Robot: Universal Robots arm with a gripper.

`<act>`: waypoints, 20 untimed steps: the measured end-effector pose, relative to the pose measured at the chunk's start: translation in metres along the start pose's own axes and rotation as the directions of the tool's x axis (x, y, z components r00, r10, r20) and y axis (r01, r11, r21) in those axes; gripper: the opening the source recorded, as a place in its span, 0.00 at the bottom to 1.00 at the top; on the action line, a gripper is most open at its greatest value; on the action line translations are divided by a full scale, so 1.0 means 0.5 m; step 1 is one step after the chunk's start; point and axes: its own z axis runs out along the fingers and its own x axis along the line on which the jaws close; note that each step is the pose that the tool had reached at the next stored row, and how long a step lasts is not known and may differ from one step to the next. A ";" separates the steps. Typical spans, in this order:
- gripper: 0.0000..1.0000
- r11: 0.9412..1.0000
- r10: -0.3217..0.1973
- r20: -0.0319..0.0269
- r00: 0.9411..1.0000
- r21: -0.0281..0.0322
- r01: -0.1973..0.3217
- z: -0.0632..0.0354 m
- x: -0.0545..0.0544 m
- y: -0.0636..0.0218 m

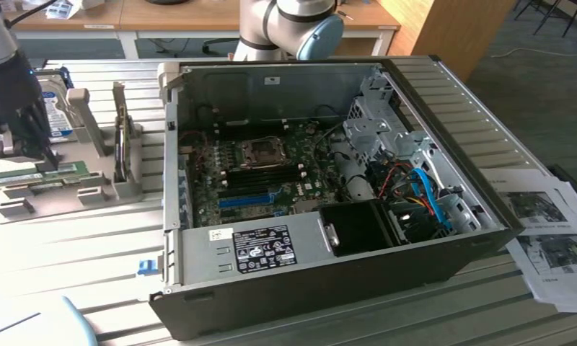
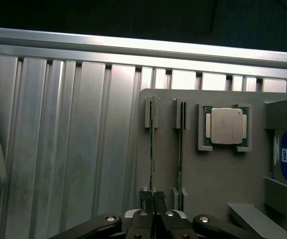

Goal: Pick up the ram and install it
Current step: 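Pick up the ram and move it above insertion slot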

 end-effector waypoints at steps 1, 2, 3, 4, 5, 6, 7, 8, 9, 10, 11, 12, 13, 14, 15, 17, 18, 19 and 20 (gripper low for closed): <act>0.11 1.000 0.000 0.000 1.000 0.000 0.000 -0.002 0.000 0.000; 0.11 1.000 0.000 0.000 1.000 0.000 0.000 -0.004 0.000 0.000; 0.11 1.000 0.000 0.000 1.000 0.000 0.000 -0.006 0.000 0.000; 0.11 1.000 0.000 0.000 1.000 0.000 0.000 -0.008 0.000 0.000; 0.11 1.000 0.000 0.000 1.000 0.000 0.000 -0.010 0.000 0.000; 0.11 1.000 0.000 0.000 1.000 -0.001 0.000 -0.012 0.000 0.000; 0.11 1.000 0.000 0.000 1.000 -0.001 0.000 -0.015 0.000 0.000; 0.11 1.000 0.000 0.000 1.000 -0.001 0.000 -0.017 0.000 0.000; 0.11 1.000 0.000 0.000 1.000 -0.001 0.000 -0.020 0.001 0.000; 0.11 1.000 0.000 0.000 1.000 -0.001 0.000 -0.023 0.001 0.000; 0.11 1.000 0.000 0.000 1.000 -0.002 0.000 -0.025 0.001 -0.001; 0.11 1.000 0.000 0.000 1.000 -0.002 0.000 -0.028 0.001 -0.001; 0.11 1.000 0.000 0.000 1.000 -0.002 0.000 -0.030 0.001 -0.001; 0.11 1.000 0.000 0.000 1.000 -0.002 0.000 -0.033 0.001 -0.001; 0.11 1.000 0.000 0.000 1.000 -0.003 0.000 -0.035 0.001 -0.001; 0.11 1.000 0.000 0.000 1.000 -0.003 0.000 -0.040 0.001 -0.001; 0.11 1.000 0.000 0.000 1.000 -0.004 0.000 -0.043 0.001 -0.001; 0.11 1.000 0.000 0.000 1.000 -0.004 0.000 -0.045 0.001 -0.001; 0.11 1.000 0.000 0.000 1.000 -0.004 0.000 -0.047 0.001 -0.001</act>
